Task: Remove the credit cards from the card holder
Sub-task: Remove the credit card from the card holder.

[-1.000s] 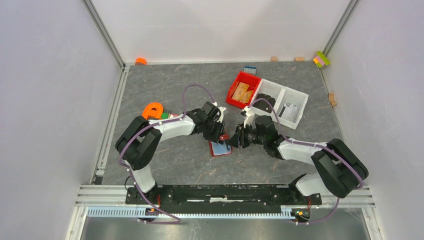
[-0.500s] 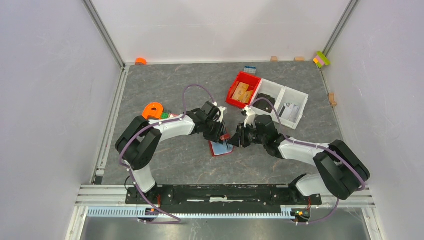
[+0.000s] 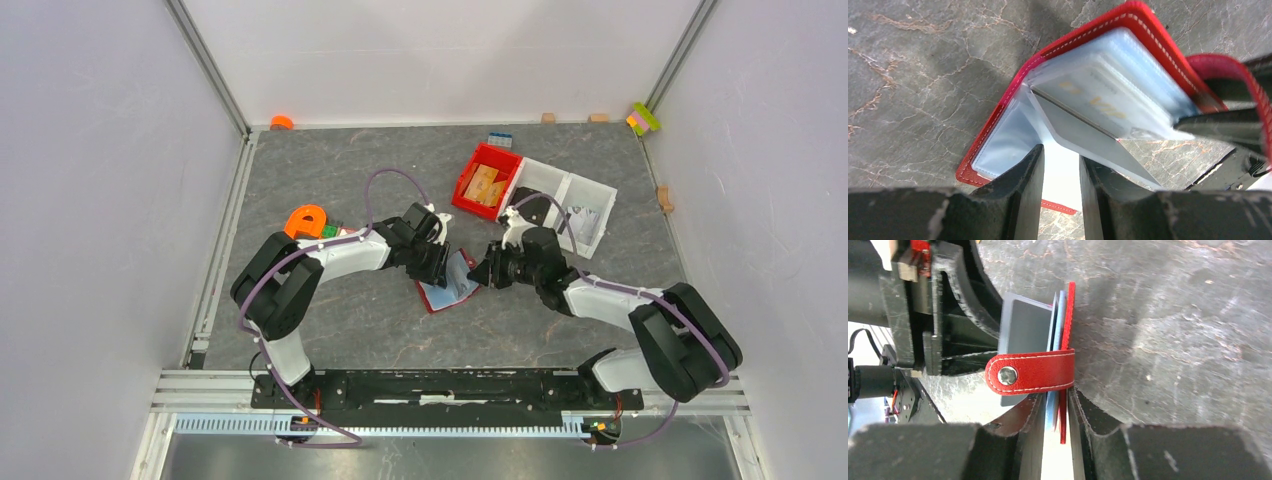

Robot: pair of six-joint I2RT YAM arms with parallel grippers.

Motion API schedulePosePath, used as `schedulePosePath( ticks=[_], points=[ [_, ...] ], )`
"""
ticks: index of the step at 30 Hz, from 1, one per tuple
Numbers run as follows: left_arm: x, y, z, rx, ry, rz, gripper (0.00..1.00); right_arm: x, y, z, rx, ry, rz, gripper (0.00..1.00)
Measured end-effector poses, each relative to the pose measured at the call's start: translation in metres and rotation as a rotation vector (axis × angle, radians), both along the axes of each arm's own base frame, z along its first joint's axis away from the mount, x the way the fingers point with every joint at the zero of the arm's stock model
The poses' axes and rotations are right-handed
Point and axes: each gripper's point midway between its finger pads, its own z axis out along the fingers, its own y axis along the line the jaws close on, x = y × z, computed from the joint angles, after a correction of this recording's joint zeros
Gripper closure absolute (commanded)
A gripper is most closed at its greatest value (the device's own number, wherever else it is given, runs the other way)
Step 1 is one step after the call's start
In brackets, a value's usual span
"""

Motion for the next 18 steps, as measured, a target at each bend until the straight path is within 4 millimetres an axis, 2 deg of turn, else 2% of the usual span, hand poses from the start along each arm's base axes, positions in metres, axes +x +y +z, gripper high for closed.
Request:
schedulePosePath(
  ticks=[4,5,8,10,14,18],
  points=[
    [0.002,0.001,0.000,0.007,-0.008,0.006,0.60,0.001,-0.014,-0.006,0.057,0.029,-0.046,0.71],
    [0.002,0.001,0.000,0.008,-0.011,0.008,0.60,-0.001,-0.016,-0.008,0.075,0.047,-0.053,0.67],
    [0.003,0.002,0.001,0.009,-0.015,0.010,0.60,-0.005,-0.015,-0.011,0.119,0.084,-0.047,0.48],
    [0.003,0.002,0.001,0.009,-0.015,0.010,0.60,-0.007,-0.010,-0.007,0.157,0.091,-0.025,0.42],
    [0.003,0.002,0.001,0.011,-0.014,0.010,0.60,-0.010,-0.004,-0.001,0.198,0.086,0.001,0.41],
    [0.004,0.003,0.000,0.016,-0.017,0.014,0.60,-0.009,-0.003,0.001,0.205,0.075,0.006,0.48]
  ],
)
